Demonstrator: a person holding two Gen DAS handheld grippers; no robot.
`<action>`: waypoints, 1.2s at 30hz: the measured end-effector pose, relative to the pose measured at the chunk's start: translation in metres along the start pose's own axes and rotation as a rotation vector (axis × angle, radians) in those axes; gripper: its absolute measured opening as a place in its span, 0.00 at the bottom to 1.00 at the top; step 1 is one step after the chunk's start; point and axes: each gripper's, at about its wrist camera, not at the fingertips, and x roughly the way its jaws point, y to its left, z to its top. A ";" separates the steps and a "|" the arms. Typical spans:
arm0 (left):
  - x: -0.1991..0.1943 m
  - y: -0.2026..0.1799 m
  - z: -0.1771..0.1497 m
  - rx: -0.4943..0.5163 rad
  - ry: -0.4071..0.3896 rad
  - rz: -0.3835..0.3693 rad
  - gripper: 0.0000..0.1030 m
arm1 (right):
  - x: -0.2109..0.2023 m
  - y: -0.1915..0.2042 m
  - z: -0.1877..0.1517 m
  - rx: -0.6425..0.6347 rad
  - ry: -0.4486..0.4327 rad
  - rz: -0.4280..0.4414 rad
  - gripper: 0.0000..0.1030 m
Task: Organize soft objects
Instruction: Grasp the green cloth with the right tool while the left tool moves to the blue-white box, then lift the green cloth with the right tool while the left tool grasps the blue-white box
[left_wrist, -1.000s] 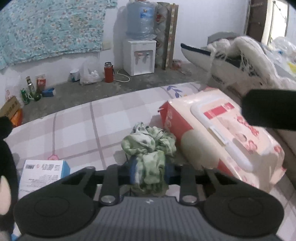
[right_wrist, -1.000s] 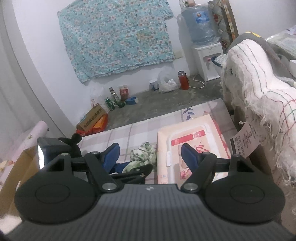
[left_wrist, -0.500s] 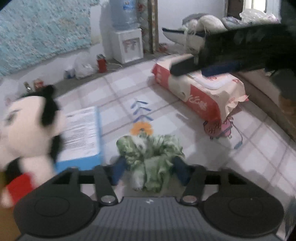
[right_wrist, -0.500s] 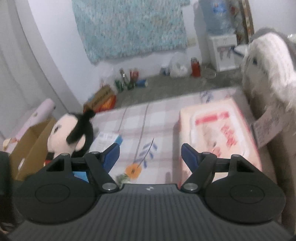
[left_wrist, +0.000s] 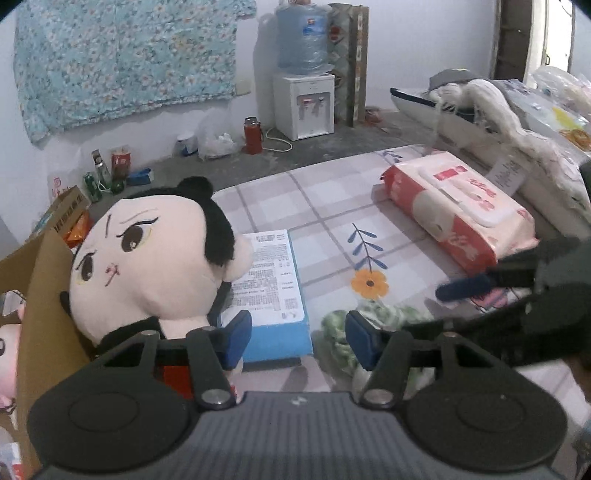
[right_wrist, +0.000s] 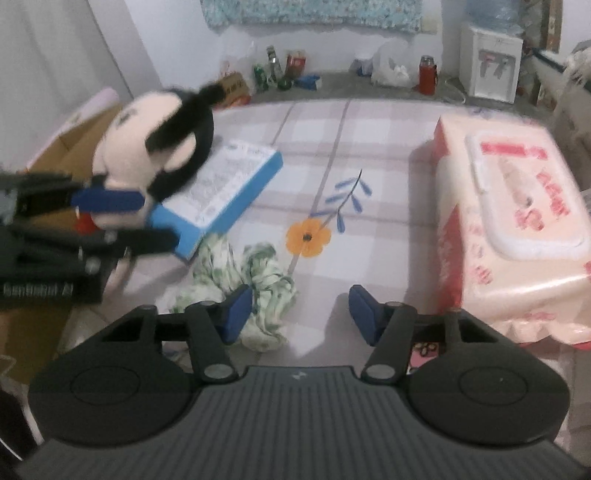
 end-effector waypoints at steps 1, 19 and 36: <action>0.003 -0.001 0.001 0.003 0.002 0.004 0.55 | 0.003 0.000 -0.001 -0.017 -0.007 -0.009 0.51; 0.033 -0.001 0.010 -0.067 0.040 0.067 0.57 | -0.030 -0.007 -0.016 -0.044 -0.165 -0.095 0.11; 0.059 -0.036 0.010 0.108 0.087 0.179 0.59 | -0.076 -0.032 -0.016 0.060 -0.294 -0.043 0.11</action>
